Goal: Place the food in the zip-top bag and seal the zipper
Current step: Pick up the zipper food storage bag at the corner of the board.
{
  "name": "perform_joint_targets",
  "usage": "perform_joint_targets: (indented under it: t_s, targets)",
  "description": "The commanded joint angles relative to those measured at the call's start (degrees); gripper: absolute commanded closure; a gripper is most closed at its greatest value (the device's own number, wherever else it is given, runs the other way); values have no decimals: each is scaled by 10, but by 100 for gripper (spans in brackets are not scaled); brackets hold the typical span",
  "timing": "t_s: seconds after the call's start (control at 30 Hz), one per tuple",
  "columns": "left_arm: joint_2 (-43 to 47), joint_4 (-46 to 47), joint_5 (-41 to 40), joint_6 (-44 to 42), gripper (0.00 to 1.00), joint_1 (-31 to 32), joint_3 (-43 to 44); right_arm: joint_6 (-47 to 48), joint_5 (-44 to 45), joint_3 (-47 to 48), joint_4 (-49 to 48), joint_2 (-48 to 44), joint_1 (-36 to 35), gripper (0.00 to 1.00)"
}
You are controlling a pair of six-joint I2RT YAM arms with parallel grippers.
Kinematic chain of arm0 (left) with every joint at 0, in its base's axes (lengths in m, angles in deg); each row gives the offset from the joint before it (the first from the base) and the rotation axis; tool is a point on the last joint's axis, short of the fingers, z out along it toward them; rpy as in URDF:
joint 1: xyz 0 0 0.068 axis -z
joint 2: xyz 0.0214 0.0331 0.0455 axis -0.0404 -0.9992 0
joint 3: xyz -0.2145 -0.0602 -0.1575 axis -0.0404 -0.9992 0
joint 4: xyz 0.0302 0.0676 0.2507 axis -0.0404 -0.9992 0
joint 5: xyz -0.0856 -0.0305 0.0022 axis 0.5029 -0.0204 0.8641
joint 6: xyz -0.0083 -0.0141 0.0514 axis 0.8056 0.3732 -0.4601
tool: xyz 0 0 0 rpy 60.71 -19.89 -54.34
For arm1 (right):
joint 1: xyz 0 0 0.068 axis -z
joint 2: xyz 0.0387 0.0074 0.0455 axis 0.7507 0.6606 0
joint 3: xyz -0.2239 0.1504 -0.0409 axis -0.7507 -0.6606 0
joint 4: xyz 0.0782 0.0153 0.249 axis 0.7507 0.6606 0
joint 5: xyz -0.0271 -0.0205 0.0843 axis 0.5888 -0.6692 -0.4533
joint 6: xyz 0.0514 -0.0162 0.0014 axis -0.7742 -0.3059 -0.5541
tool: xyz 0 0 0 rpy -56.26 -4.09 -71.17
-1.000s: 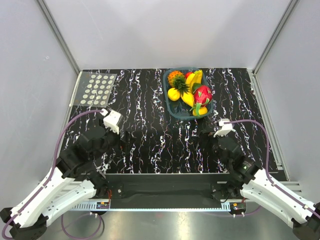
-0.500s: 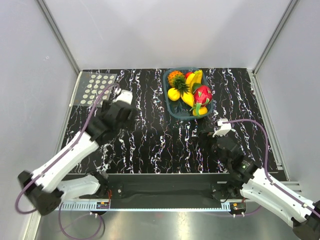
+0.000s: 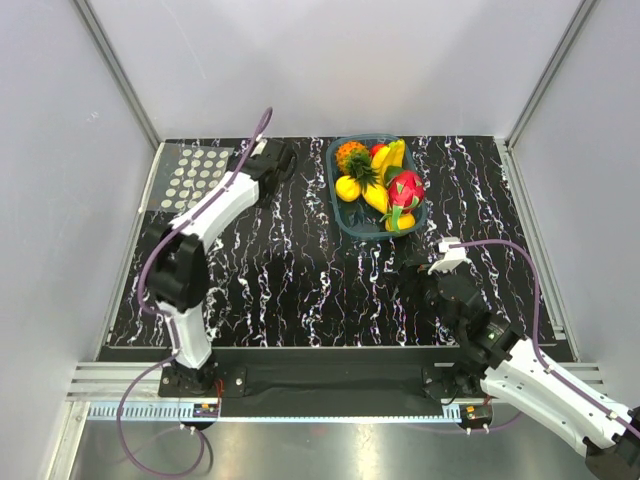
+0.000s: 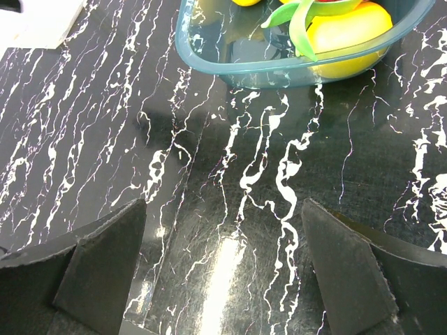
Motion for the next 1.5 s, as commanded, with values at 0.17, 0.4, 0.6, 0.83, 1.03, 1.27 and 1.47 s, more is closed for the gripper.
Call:
perform_joint_targets:
  t_s: [0.17,0.4,0.6,0.83,1.03,1.27,1.47]
  targets:
    - [-157,21,-90,-25,29,-62,79,2,-5,-3,-19,-7,0,0]
    - [-236,81,-100,-63,35,-113,79,2,-5,-3,-19,-6,0,0]
    - [-281,145,-132,-96,39,-130,84,2,-6,-4,-19,-10,0,0]
    - [-345,209,-147,-165,42,-139,126,2,-7,-5,-21,-15,0,0]
    - [-387,167,-108,-169,51,-152,198,2,-9,-4,-19,-17,0,0]
    - [-417,119,-64,-156,100,-167,257,3,-11,-6,-21,-20,0,0]
    - [-385,128,-50,-137,100,-179,230,2,-10,-6,-20,-19,-1,0]
